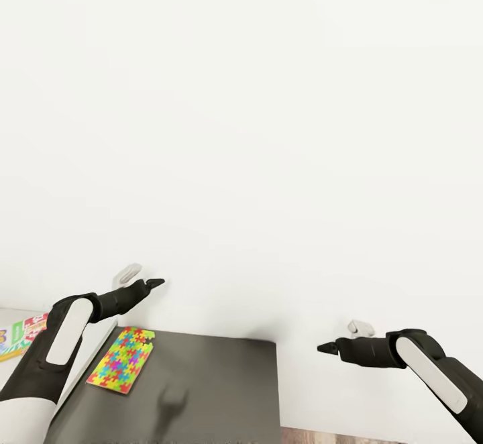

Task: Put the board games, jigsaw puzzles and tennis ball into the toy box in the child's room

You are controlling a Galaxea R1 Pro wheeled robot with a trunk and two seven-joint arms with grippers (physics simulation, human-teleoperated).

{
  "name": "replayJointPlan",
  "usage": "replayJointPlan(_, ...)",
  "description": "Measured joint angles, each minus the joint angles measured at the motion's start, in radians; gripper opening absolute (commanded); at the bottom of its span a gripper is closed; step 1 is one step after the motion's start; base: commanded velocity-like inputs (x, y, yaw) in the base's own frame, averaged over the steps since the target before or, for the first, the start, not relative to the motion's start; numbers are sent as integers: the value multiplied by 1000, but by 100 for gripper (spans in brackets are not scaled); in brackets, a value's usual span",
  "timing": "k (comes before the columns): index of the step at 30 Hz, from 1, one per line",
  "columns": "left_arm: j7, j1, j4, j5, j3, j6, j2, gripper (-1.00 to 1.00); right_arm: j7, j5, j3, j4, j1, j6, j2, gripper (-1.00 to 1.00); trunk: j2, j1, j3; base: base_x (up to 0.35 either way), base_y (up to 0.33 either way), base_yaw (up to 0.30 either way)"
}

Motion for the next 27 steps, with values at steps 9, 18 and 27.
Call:
replayJointPlan(9,7,-8,46,-41,-2,-29,2,100,1,0,-1,0,3,0,0,100,0,0,0,-84,0,0)
replayJointPlan(18,17,10,91,-80,-5,-63,-1,100,4,1,7,-23,-25,-18,30,100,0,0,0,-9,0,0)
replayJointPlan(27,17,20,117,-79,-5,-73,-1,100,4,2,7,-23,-42,-18,40,100,0,0,0,0,0,0)
